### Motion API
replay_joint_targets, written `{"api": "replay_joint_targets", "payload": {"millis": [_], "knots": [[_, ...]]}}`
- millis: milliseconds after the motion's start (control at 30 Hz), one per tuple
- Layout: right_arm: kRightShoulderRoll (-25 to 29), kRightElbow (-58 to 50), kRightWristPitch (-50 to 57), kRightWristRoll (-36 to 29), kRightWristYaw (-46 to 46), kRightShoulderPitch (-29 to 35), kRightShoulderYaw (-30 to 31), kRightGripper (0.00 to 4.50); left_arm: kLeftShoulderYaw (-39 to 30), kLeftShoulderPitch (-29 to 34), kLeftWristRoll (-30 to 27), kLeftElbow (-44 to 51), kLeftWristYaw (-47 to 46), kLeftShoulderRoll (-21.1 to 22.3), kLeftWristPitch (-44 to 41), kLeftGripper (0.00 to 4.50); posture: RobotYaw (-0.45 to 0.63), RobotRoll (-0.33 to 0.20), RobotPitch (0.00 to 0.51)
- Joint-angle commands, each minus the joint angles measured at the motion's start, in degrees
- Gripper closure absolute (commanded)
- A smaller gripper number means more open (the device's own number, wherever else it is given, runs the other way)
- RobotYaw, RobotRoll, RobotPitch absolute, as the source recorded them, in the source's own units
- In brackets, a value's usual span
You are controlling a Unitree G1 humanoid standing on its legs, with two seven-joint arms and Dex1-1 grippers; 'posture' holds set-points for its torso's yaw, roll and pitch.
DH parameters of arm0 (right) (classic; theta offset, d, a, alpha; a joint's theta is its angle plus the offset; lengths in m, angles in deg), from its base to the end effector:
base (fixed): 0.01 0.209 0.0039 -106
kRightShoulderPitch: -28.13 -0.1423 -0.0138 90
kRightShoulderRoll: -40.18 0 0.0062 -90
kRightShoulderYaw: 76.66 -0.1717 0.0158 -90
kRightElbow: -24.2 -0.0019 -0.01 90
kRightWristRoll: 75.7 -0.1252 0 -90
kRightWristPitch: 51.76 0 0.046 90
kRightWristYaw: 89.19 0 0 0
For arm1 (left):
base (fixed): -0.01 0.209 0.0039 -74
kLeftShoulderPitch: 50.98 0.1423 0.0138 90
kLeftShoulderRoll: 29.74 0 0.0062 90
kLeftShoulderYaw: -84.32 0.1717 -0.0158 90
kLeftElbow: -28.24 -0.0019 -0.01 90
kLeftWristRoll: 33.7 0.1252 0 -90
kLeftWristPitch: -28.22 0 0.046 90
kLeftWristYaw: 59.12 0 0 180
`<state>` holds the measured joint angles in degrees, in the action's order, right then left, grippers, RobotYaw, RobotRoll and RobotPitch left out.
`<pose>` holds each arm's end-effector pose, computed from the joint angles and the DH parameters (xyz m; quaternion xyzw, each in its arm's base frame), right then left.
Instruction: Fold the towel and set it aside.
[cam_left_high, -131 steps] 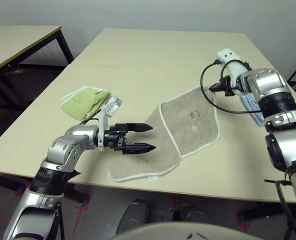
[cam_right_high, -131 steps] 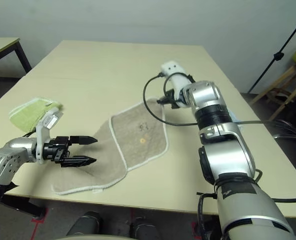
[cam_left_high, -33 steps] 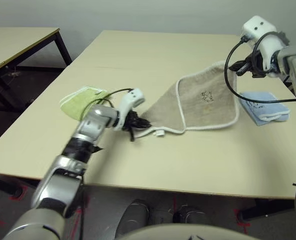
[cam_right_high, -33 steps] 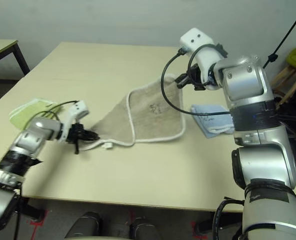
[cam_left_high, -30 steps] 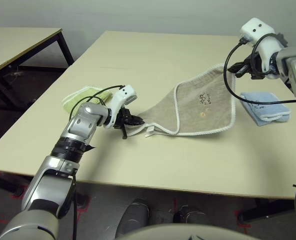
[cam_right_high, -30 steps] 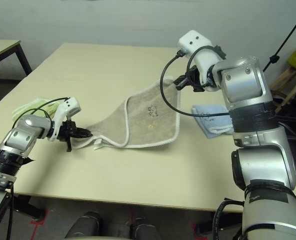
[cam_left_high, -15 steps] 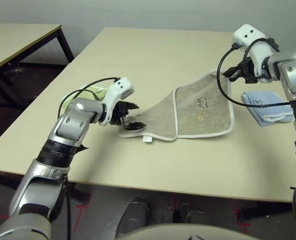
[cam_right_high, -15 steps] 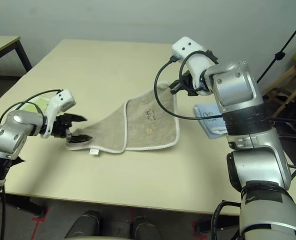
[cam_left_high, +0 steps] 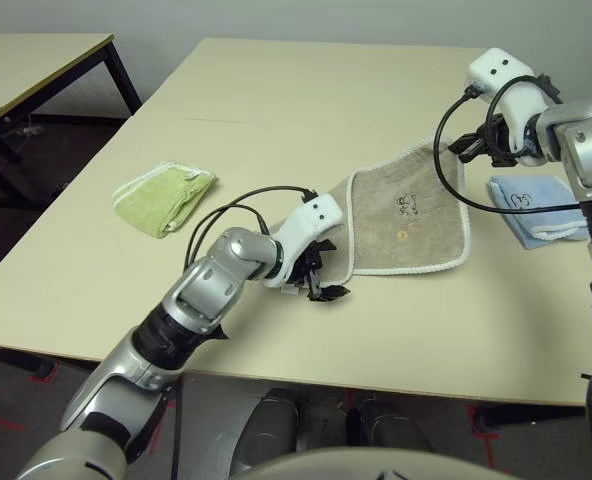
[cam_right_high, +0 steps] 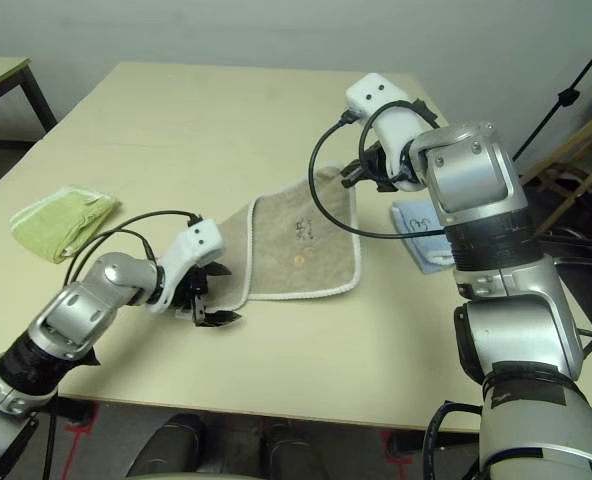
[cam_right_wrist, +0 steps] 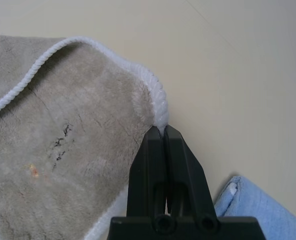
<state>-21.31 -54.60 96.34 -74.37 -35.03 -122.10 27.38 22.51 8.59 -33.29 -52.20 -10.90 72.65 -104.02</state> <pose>0.2914 -0.2251 0.2811 -0.2746 0.2291 0.2450 0.9011 0.2485 0.1310 0.1408 0.2935 0.2021 -0.5067 0.7850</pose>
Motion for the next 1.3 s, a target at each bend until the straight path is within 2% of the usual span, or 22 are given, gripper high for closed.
{"api": "replay_joint_targets", "payload": {"millis": [33, 100, 333, 467, 500, 600, 800, 1033, 1167, 1300], "knots": [[0.9, -2.1, 1.1, -0.9, -0.3, 0.4, -0.7, 4.50, 0.6, 0.8, 2.4, -3.2, -2.0, 0.3, 2.3, 0.21, 0.08, 0.000, 0.115], [1.2, -2.9, 1.5, -1.4, -0.4, 0.6, -0.9, 4.50, 0.4, 0.8, 3.4, -4.5, -2.5, 0.9, 3.9, 0.68, 0.07, 0.000, 0.113], [2.0, -3.5, 1.7, -2.4, -1.1, 1.3, -1.4, 4.50, -2.9, 1.3, 1.3, -3.5, -1.4, 1.6, 3.6, 3.03, 0.08, 0.000, 0.111], [2.4, -3.3, 1.3, -2.5, -1.4, 1.9, -1.7, 4.50, -8.8, 1.4, -5.0, -0.3, -1.0, -0.8, -2.0, 4.40, 0.08, 0.000, 0.111], [2.6, -3.2, 1.2, -2.6, -1.4, 2.0, -1.8, 4.50, -10.9, 1.2, -7.3, 0.6, -0.8, -1.5, -4.2, 4.46, 0.08, 0.000, 0.111], [3.4, -3.6, 1.3, -2.7, -1.4, 2.8, -2.3, 4.50, -16.4, 0.1, -12.6, 2.8, -1.1, -2.9, -10.0, 4.46, 0.08, 0.000, 0.107], [5.4, -3.3, 0.5, -2.9, -1.4, 4.2, -2.8, 4.50, -23.2, -4.4, -19.8, 2.1, -0.5, -1.9, -15.3, 4.46, 0.08, 0.000, 0.099], [5.6, -3.1, -0.1, -3.2, -2.1, 4.3, -2.8, 4.50, -19.7, -4.8, -18.4, -2.1, 1.5, 3.4, -10.2, 4.46, 0.08, 0.000, 0.093], [5.9, -3.8, -0.7, -3.3, -2.0, 4.3, -2.8, 4.50, -18.7, -2.9, -17.5, -4.9, 1.1, 4.9, -8.4, 3.42, 0.08, 0.000, 0.090], [6.4, -3.5, -1.1, -3.3, -1.7, 3.5, -2.8, 4.50, -19.3, -2.6, -16.2, -8.1, 0.1, 5.9, -6.2, 2.01, 0.08, 0.000, 0.087]]}}
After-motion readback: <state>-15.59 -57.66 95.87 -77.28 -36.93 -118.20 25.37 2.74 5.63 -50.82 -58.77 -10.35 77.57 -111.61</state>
